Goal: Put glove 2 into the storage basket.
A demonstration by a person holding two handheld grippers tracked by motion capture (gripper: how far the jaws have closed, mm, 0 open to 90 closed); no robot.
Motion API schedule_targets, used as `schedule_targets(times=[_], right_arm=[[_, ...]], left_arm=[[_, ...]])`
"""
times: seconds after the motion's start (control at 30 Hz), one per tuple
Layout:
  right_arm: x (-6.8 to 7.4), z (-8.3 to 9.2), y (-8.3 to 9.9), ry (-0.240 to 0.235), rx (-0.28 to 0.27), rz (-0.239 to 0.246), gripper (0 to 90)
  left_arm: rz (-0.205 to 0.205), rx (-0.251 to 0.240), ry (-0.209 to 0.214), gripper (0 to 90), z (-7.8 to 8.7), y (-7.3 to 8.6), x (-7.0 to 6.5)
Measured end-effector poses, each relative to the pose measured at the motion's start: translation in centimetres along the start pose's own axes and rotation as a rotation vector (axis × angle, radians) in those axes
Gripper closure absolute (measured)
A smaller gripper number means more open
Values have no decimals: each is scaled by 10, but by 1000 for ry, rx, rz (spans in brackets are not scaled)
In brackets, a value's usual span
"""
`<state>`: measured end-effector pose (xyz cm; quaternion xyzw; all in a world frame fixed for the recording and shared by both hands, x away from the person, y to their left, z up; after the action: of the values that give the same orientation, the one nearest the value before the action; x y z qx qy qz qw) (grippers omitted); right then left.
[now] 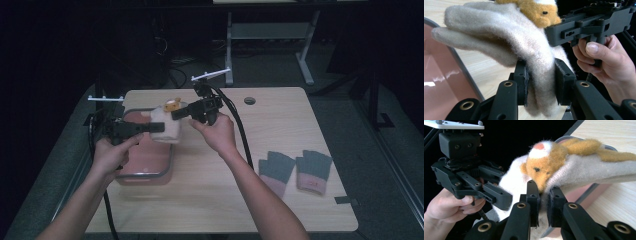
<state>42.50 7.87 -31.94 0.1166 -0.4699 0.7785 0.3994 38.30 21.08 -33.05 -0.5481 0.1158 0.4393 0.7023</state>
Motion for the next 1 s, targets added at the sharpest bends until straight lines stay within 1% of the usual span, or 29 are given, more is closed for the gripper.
schedule_targets(times=[0.1, 0.27, 0.33, 0.37, 0.47, 0.57, 0.6, 0.67, 0.7, 0.73, 0.87, 1.0], right_arm=[[2, -5, -2, -9, 4, 10, 819], [7, -14, -5, -23, 8, 9, 820], [9, -19, -7, -37, 14, 9, 819], [9, -19, -7, -37, 14, 9, 819], [12, -26, -9, -40, 15, 17, 819], [13, -33, -11, -47, 26, 18, 820], [14, -35, -11, -49, 32, 11, 820], [14, -40, -11, -51, 32, 17, 820], [15, -42, -11, -53, 40, 9, 819], [14, -45, -11, -55, 37, 18, 820], [14, -56, -9, -65, 58, 5, 820], [13, -66, -7, -74, 64, -3, 820]], left_arm=[[4, -7, -7, 678, 5, 0, 2], [5, -13, -19, 678, 14, 1, 6], [6, -16, -26, 678, 18, 1, 8], [6, -17, -28, 678, 19, 1, 9], [10, -22, -41, 678, 25, 2, 13], [16, -23, -45, 678, 30, 3, 17], [18, -23, -48, 678, 31, 3, 18], [29, -30, -51, 678, 34, 4, 22], [31, -30, -52, 678, 35, 5, 24], [35, -30, -53, 678, 36, 6, 26], [48, -28, -66, 678, 41, 12, 34], [54, -25, -79, 678, 44, 15, 40]])
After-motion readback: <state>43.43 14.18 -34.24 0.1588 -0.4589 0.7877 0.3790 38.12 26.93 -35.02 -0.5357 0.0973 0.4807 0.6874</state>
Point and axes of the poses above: each handheld gripper's, and its own axes: z roughly backward along the jaws, y roughly out of its underside, x roughly to its left, the point moved 8 cm from there along -z, roughly forward along the jaws, and after that the axes turned 4 degrees about y, right-handed, at the moved point
